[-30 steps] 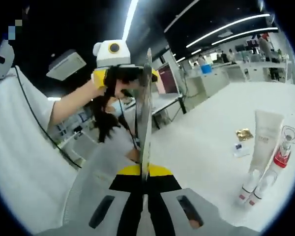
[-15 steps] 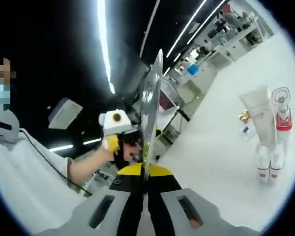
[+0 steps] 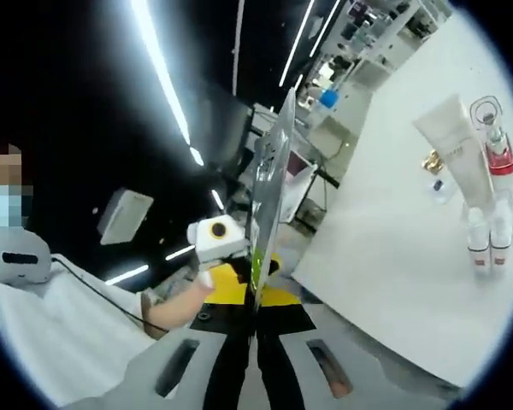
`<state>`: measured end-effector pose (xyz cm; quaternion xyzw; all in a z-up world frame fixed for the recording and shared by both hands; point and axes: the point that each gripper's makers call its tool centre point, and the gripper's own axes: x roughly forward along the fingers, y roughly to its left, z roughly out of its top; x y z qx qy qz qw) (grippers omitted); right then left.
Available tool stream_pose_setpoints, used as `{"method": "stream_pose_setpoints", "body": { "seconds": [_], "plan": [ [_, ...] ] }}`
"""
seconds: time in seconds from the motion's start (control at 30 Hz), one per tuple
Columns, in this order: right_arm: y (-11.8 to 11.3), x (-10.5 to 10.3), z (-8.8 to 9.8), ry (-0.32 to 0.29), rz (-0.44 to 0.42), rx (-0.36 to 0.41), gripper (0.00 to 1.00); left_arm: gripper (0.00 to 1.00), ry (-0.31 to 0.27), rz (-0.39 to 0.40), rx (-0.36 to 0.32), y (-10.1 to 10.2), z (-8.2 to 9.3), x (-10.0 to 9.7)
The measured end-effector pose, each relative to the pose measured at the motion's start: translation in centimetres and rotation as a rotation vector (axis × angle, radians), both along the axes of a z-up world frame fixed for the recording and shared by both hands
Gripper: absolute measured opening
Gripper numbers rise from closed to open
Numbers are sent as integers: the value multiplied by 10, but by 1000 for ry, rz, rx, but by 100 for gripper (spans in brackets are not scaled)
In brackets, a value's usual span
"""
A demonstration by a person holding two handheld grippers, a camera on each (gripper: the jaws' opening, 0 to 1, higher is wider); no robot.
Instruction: Arrange the skincare products in the storage area until every visible bottle or jar stands upright without overlapping.
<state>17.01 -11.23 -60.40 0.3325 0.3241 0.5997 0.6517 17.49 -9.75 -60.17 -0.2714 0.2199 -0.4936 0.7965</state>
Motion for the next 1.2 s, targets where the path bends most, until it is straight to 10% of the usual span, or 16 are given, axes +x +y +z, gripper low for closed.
{"method": "stream_pose_setpoints", "body": {
  "seconds": [0.23, 0.67, 1.2],
  "plan": [
    [1, -2, -9, 28, 3, -42, 1, 8, 42, 36, 10, 1, -9, -4],
    [-6, 18, 25, 23, -195, 99, 15, 1, 117, 219, -234, 5, 22, 12],
    [-16, 14, 13, 64, -270, 93, 3, 1, 193, 278, -337, 6, 13, 12]
  ]
}}
